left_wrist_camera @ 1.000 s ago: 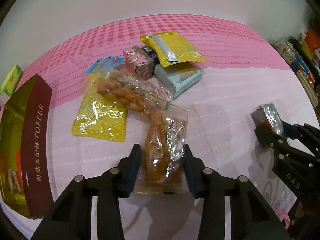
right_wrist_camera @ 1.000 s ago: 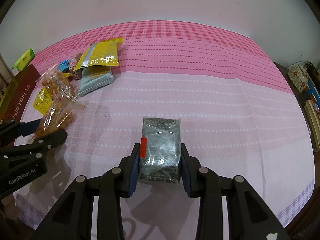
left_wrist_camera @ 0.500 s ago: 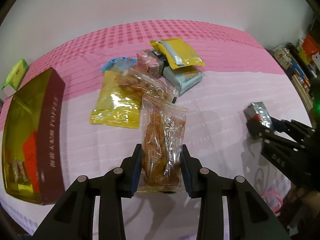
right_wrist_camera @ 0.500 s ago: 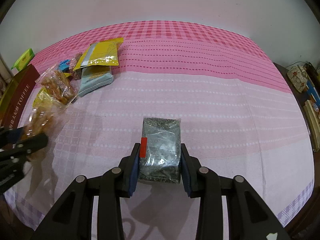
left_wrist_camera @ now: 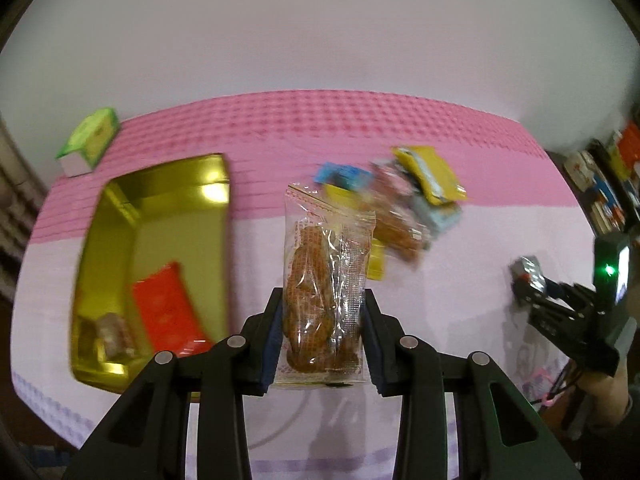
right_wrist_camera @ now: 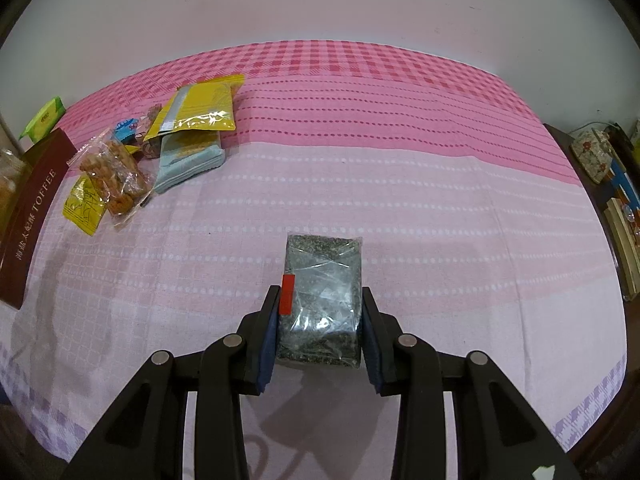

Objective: Organize snacks
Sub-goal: 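Carry the clear snack bag into the gold tin and open the left gripper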

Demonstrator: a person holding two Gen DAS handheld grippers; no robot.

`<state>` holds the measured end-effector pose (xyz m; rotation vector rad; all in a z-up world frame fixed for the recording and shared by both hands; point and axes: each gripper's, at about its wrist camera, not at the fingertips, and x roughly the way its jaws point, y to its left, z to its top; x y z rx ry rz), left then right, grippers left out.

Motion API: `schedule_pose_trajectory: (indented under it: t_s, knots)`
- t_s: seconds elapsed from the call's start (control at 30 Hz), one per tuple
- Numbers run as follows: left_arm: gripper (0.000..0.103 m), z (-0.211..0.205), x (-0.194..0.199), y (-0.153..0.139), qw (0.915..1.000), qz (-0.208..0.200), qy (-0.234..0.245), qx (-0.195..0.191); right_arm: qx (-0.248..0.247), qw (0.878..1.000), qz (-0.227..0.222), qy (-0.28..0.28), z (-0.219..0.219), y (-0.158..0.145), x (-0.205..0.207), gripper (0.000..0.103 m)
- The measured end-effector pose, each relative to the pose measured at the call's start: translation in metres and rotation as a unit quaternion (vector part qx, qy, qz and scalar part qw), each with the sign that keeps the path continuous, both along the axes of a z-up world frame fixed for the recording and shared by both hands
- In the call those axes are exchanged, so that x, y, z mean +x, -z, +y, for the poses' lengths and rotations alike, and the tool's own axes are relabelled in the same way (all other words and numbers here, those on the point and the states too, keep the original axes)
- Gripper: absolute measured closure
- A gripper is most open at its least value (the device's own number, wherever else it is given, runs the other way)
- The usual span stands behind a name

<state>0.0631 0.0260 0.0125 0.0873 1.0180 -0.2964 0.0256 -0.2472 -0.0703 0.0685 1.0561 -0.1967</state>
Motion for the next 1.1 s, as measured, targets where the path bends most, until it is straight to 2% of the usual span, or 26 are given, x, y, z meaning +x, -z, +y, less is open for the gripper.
schedule_pose_trajectory:
  t_s: [0.2,0.4,0.57,0.77,0.9,1.1]
  knots:
    - [0.066,0.056,0.017,0.004,0.9983,0.008,-0.057,0.007,0.000,1.000,0.001,0.001,0.000,0.000,0.001,0.070]
    - [0.066,0.107,0.032,0.023,0.9938,0.028,-0.107,0.015,-0.005,1.000,0.003,0.008,0.002,0.000,0.001,0.070]
    - [0.066,0.137,0.038,0.041,0.9901,0.047,-0.132,0.007,-0.014,1.000,0.005,0.015,0.005,-0.001,0.001,0.070]
    - [0.066,0.145,0.042,0.065,0.9883,0.070,-0.134,0.013,-0.017,0.999,0.005,0.031,0.006,-0.001,0.000,0.070]
    - [0.066,0.143,0.044,0.067,0.9894,0.069,-0.125,0.023,-0.020,0.999,0.008,0.040,0.009,-0.002,0.000,0.070]
    - [0.066,0.146,0.044,0.068,0.9896,0.072,-0.124,0.015,-0.019,0.998,0.012,0.053,0.012,-0.003,0.000,0.070]
